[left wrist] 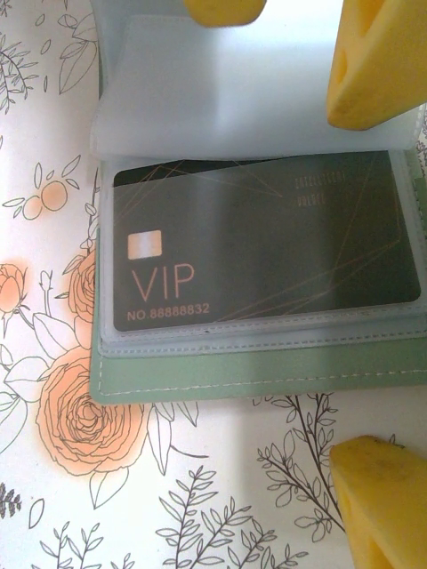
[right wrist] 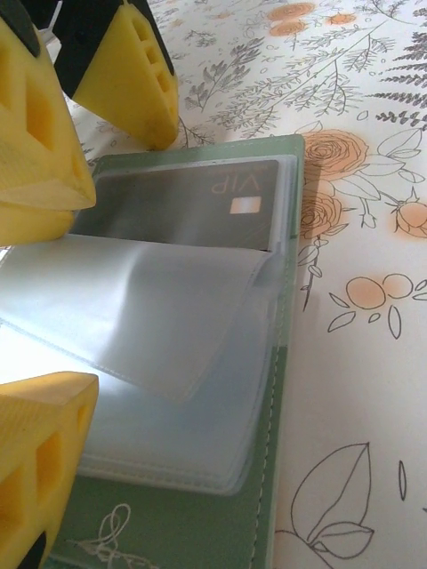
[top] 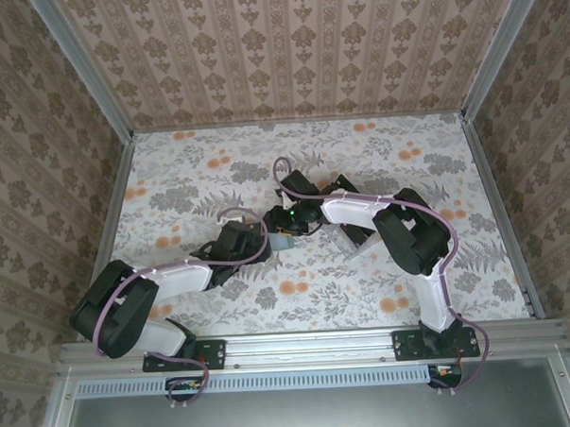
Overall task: Put the credit cards into the card holder
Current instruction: Flip over the card slot on the card holder.
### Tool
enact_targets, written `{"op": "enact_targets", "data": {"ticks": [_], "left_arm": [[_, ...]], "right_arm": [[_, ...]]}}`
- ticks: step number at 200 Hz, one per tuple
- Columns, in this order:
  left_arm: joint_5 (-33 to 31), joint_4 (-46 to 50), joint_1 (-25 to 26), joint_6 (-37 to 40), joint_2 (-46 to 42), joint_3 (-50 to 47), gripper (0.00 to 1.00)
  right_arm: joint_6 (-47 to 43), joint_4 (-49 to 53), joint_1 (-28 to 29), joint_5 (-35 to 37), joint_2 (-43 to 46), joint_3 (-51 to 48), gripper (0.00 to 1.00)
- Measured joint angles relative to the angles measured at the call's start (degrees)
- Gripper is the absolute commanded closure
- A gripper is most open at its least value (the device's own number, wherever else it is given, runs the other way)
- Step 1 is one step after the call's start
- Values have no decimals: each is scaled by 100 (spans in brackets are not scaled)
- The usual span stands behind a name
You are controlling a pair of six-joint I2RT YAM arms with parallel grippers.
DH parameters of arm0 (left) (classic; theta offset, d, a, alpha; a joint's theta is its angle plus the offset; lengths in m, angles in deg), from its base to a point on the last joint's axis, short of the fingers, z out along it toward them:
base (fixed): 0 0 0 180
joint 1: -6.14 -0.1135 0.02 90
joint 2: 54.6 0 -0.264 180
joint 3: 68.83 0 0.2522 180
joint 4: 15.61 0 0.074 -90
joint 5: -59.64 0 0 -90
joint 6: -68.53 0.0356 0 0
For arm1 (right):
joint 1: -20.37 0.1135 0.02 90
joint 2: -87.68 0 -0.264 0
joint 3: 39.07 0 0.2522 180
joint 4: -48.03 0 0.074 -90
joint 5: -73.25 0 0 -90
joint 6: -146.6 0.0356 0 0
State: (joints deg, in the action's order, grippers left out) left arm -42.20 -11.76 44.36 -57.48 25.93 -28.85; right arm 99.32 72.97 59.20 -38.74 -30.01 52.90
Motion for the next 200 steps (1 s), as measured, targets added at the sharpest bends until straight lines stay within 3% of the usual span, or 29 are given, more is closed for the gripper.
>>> {"op": "enact_targets", "data": {"ticks": [82, 157, 200], "left_arm": [[70, 125, -24, 2, -229, -61, 0], [-70, 1290, -450, -129, -2669, -297, 0], [-66, 1650, -673, -256, -3067, -463, 0]], "right_arm": [[321, -455, 2, -380, -240, 57, 47], [402, -332, 260, -398, -328, 715, 47], [400, -168, 433, -374, -966, 1445, 47]]}}
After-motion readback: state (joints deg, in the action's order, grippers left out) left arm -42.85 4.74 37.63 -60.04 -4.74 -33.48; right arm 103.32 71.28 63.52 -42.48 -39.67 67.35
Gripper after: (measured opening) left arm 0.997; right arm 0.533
